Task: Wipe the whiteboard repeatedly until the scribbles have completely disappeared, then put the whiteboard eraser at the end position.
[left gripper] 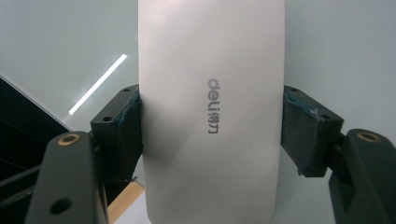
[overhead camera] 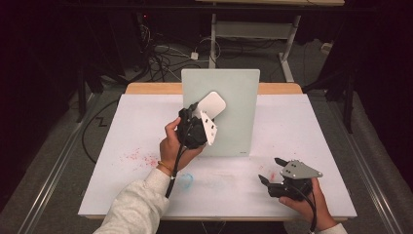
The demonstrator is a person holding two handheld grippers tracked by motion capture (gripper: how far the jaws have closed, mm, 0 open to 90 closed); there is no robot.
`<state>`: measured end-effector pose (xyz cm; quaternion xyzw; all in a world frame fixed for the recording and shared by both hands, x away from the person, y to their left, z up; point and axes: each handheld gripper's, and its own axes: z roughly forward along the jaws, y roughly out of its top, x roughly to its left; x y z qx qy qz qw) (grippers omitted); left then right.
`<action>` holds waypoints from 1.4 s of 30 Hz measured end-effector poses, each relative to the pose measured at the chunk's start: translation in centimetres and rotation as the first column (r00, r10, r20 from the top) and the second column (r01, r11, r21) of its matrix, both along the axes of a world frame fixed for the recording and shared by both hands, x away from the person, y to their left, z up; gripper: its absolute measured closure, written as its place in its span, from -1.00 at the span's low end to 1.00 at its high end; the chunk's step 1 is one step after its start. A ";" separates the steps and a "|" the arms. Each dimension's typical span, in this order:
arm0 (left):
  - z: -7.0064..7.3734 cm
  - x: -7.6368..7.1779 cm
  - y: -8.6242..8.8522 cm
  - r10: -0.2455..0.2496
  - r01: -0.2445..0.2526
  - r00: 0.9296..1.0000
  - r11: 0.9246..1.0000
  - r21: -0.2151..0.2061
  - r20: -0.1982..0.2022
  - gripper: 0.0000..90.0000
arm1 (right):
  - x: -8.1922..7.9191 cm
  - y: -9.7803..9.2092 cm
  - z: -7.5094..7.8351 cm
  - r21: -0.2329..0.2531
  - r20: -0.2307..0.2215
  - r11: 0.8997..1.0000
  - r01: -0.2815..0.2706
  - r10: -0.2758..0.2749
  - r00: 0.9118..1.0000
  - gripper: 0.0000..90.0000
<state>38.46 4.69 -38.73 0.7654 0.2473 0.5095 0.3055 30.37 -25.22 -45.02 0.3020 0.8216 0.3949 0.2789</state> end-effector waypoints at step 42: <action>0.2 -3.6 5.3 -0.310 0.286 0.915 0.950 -0.126 -0.257 -0.35 | -0.4 0.2 0.2 0.000 0.024 1.000 -0.008 0.008 1.000 -0.49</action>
